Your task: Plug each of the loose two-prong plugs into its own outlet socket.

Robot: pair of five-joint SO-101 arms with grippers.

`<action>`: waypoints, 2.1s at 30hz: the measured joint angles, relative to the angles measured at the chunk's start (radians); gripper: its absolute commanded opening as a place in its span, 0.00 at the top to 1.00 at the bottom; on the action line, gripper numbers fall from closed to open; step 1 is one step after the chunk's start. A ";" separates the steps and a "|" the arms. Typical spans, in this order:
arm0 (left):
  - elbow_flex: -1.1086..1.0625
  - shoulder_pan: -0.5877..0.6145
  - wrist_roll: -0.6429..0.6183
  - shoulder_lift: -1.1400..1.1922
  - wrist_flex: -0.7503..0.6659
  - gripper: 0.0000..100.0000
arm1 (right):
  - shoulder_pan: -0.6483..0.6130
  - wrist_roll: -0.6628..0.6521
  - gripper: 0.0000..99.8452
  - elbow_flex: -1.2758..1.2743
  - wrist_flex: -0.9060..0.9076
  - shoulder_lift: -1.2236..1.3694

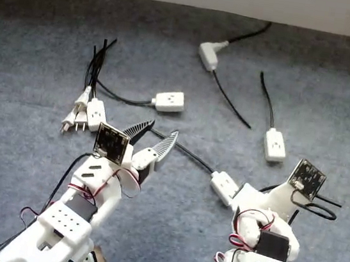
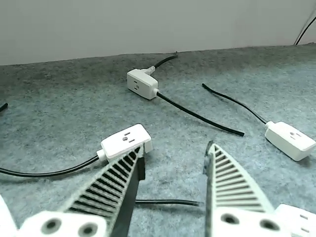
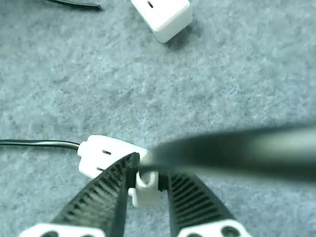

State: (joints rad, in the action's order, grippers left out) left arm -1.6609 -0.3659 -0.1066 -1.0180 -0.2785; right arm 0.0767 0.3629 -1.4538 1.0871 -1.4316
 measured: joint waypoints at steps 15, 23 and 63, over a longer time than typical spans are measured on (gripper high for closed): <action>0.704 -0.015 0.057 1.062 0.000 0.78 | 0.072 0.003 0.99 0.241 0.094 0.002; 0.709 -0.106 0.057 1.111 -0.051 0.78 | 0.060 0.003 0.99 0.189 0.095 0.002; 0.713 -0.239 0.290 1.221 -0.158 0.79 | 0.052 -0.043 0.99 0.158 0.086 0.002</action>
State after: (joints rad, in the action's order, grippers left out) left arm -0.9475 -0.6053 0.1834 0.2033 -0.4365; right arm 0.1289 0.3199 -1.2958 1.1730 -1.4300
